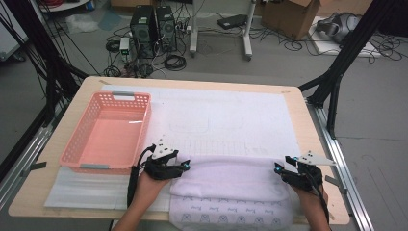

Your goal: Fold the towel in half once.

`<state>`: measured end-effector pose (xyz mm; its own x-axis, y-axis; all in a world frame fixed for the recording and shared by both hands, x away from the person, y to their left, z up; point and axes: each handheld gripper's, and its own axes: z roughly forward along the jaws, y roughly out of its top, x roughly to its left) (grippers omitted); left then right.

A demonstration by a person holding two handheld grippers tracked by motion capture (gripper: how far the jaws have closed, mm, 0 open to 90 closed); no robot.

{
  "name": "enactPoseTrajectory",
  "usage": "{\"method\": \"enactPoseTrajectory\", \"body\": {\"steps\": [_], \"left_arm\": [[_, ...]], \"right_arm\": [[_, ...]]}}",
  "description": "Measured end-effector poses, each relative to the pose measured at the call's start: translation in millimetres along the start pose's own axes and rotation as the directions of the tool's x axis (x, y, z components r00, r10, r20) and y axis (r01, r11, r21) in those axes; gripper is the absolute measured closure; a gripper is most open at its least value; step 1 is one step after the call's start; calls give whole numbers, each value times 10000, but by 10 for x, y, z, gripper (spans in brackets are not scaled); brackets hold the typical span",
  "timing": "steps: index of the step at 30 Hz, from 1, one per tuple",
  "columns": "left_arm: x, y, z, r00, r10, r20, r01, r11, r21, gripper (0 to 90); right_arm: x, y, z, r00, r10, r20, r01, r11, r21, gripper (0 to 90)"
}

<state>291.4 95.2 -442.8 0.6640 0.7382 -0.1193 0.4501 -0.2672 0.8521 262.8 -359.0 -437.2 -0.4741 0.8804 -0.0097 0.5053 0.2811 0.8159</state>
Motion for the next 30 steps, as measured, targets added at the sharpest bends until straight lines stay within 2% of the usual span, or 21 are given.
{"method": "enactPoseTrajectory", "body": {"steps": [3, 6, 9, 12, 13, 14, 15, 19, 22, 24, 30], "left_arm": [[25, -5, 6, 10000, -25, 20, 25, 10000, 75, 394], [34, -15, 56, 10000, 7, -41, -6, 9993, 370, 410], [34, -23, 121, 9999, 72, -128, -61, 9961, 880, 490], [7, -10, 144, 9994, 296, -155, -277, 9936, 1092, 609], [4, -7, 147, 9998, 215, 42, -218, 9937, 1096, 680], [-6, -2, 155, 9998, 212, 67, -219, 9934, 1123, 757], [-16, 8, 162, 9998, 218, 49, -222, 9935, 1116, 786], [20, 84, 196, 9997, 78, -233, -55, 9955, 942, 819], [61, 173, 227, 9986, 9, -533, 23, 9981, 614, 822], [114, 240, 271, 9969, -71, -786, 119, 9981, 599, 826], [302, 449, 427, 9910, -445, -1261, 504, 9978, 436, 827]], "right_arm": [[-32, -25, 10, 9999, 38, -139, -33, 9994, 344, 418], [-40, -51, 84, 9992, 176, -357, -150, 9972, 735, 419], [-30, -59, 151, 9980, 325, -538, -277, 9956, 891, 446], [-42, -65, 144, 9968, 479, -638, -423, 9954, 863, 581], [-45, -70, 134, 9958, 589, -708, -528, 9949, 855, 655], [-45, -73, 132, 9934, 684, -920, -608, 9947, 834, 756], [-35, -71, 132, 9907, 682, -1176, -582, 9946, 862, 806], [32, 7, 147, 9964, 32, -843, 45, 9958, 915, 834], [10, 72, 170, 9964, 193, -829, -149, 9985, 536, 837], [-25, 117, 210, 9973, 285, -684, -264, 9992, 305, 838], [-164, 319, 409, 9983, 494, -324, -493, 9988, 51, 838]]}}
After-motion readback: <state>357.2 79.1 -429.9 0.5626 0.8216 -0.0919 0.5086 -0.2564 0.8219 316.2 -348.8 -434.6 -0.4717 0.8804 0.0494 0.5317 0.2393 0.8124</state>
